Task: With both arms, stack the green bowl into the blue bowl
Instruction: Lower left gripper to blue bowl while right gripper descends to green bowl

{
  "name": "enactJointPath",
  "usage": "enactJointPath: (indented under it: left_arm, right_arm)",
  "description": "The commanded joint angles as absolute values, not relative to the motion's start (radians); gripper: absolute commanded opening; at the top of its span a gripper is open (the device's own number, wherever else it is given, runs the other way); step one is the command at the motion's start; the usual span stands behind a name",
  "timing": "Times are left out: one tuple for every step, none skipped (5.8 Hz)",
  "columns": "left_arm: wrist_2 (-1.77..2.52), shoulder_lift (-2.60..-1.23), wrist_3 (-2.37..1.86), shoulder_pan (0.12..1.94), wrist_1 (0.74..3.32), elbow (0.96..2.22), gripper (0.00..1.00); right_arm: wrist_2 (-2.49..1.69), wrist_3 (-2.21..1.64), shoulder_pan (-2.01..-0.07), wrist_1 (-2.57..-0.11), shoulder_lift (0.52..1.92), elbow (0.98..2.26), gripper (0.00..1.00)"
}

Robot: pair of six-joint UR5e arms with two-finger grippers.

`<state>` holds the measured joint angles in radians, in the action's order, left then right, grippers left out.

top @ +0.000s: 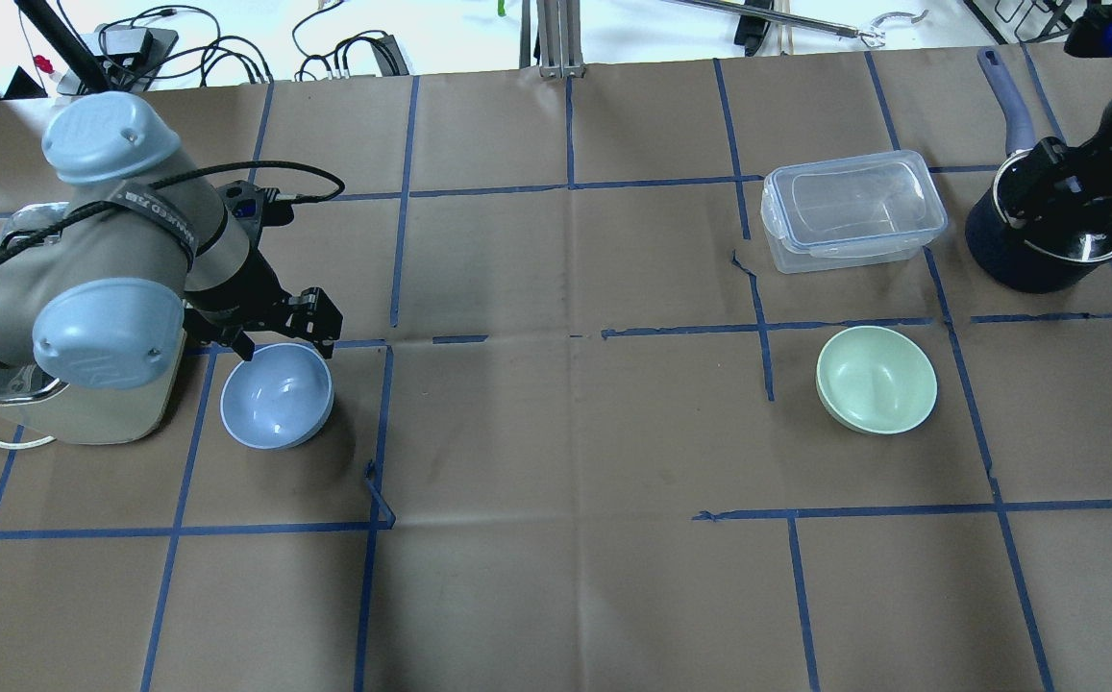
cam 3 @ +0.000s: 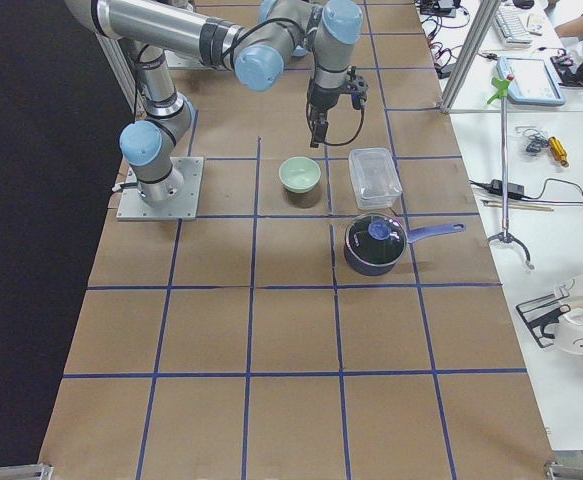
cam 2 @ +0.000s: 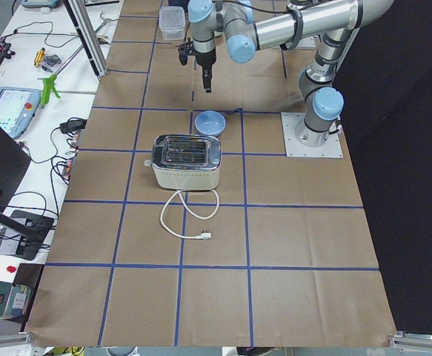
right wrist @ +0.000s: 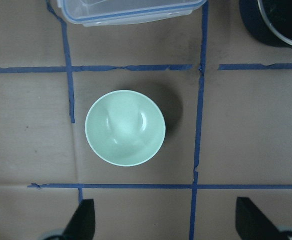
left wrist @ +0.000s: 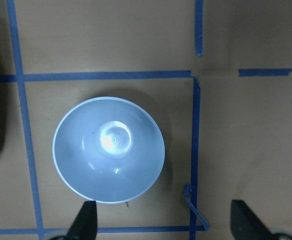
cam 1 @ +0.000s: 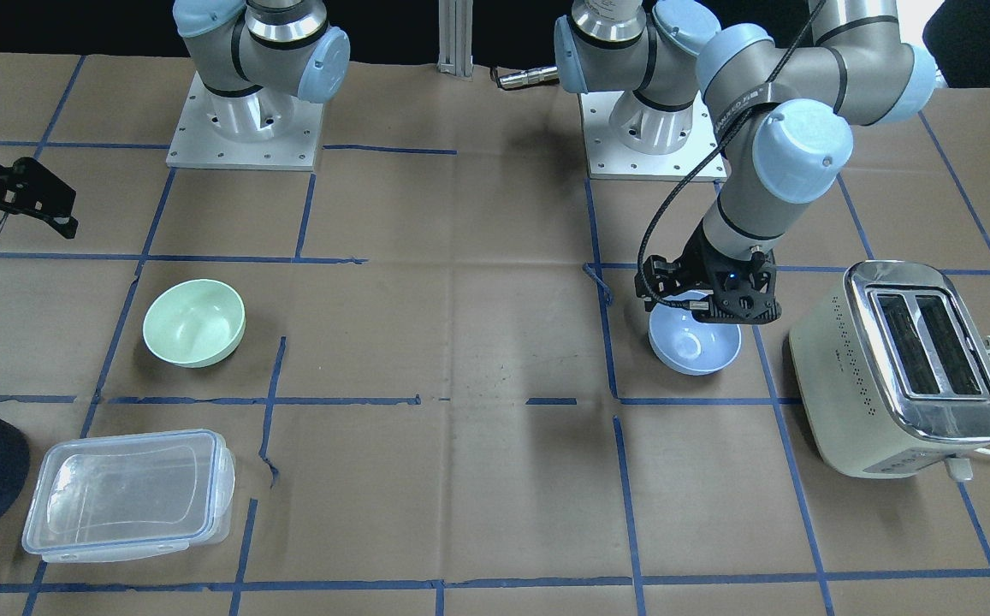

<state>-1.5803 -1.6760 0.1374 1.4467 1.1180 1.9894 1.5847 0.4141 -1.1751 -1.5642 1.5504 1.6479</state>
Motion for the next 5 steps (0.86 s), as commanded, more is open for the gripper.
enactJointPath:
  left_arm:
    - [-1.583,-1.774,0.137,1.447,1.036,2.020,0.93]
    - [-1.583,-1.811,0.092,1.447,1.038,2.020,0.87]
    - [-1.588,-1.822,0.089,1.447,1.042,2.022,0.61]
    - [-1.589,-1.821,0.081,1.447,1.046,2.020,0.24]
    - [-1.588,-1.810,0.080,1.447,1.051,2.019,0.04]
  right_arm:
    - [1.585,0.437,-1.155,-1.713,1.557,1.791,1.00]
    - [1.580,0.424,-1.163,-1.814,1.552,1.881,1.00]
    - [1.574,0.426,-1.166,-1.951,1.542,1.985,1.00]
    - [1.575,0.429,-1.166,-2.106,1.528,2.097,1.00]
    - [1.578,0.434,-1.167,-2.219,1.494,2.177,1.00]
